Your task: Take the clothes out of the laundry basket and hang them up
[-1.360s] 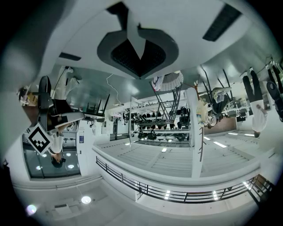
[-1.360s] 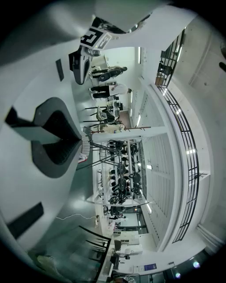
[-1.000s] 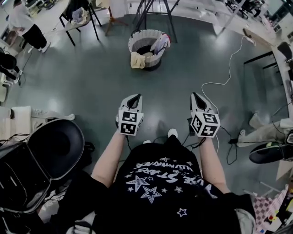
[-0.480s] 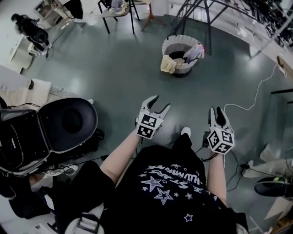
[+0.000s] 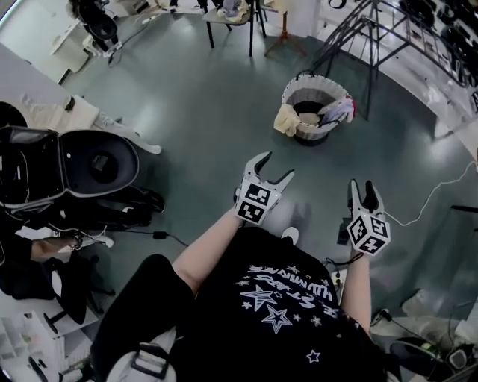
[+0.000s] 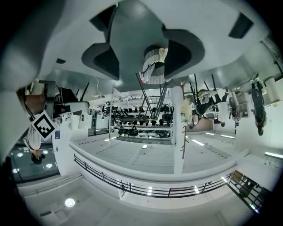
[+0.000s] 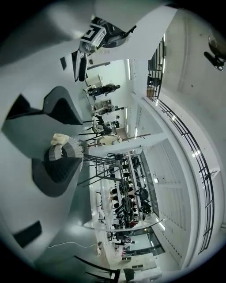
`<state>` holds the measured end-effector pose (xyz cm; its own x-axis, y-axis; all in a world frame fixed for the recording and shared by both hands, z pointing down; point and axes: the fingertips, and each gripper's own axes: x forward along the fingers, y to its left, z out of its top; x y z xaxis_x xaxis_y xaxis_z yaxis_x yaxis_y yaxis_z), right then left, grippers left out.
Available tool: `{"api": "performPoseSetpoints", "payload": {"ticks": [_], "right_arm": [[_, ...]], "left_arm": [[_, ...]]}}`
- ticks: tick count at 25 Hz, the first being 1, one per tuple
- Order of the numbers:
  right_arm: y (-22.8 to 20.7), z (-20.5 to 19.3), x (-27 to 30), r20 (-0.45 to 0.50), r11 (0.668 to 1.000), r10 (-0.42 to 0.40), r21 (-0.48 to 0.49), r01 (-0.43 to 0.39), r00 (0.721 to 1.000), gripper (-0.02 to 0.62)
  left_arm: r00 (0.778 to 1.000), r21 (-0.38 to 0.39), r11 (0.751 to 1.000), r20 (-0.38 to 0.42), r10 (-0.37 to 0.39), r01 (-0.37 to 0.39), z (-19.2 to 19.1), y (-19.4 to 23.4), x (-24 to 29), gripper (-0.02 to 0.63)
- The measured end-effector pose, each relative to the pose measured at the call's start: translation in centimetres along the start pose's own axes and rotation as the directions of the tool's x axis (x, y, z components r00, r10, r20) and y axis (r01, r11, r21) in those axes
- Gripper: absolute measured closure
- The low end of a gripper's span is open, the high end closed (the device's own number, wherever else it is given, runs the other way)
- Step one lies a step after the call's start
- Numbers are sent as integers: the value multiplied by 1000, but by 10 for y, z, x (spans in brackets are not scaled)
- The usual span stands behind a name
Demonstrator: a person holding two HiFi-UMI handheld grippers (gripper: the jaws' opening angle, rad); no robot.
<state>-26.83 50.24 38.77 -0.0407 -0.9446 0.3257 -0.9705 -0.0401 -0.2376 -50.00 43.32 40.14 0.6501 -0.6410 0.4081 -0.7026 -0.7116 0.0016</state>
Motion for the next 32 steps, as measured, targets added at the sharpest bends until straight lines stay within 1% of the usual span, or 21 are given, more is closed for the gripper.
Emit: {"api": "performPoseSetpoints", "payload": {"ticks": [2,4,7,10,15,18,21,25,28,32], "right_arm": [[-13,3,9,-13,1000,27,-12,-27,1000,363],[-29,1,19,-25,999,36,-12,-36,999,362],[-45,-4,39,-52,998,55,-9,-55,997,361],[-41,-6,59,-78,996,82,-17,-84,994,360],[-27,-13,91,-121,994,107,-17,-110,987,359],[-21,-23,114,-163,994,105,-16,-109,981,359],[-13,-38,138,-205,995,92,-21,-99,975,359],[3,-51,179,-256,996,70,-28,-79,964,359],[6,-53,224,-296,997,65,-27,-76,953,359],[16,-68,283,-355,995,76,-29,-93,932,359]], "left_arm": [[1000,-8,1000,-2,24,-24,1,-8,10,284],[999,-6,999,-7,36,-36,1,-14,24,284],[998,-26,997,-16,66,-67,-1,-13,41,282],[996,-41,995,-28,90,-91,-4,-3,47,282],[992,-57,993,-76,102,-106,-18,20,59,282],[989,-75,992,-109,96,-104,-31,37,74,282],[987,-93,992,-141,75,-88,-48,56,90,282],[983,-108,992,-178,47,-67,-64,92,111,282],[974,-125,990,-224,31,-60,-70,122,142,282],[957,-121,992,-291,2,-38,-87,160,183,282]]}}
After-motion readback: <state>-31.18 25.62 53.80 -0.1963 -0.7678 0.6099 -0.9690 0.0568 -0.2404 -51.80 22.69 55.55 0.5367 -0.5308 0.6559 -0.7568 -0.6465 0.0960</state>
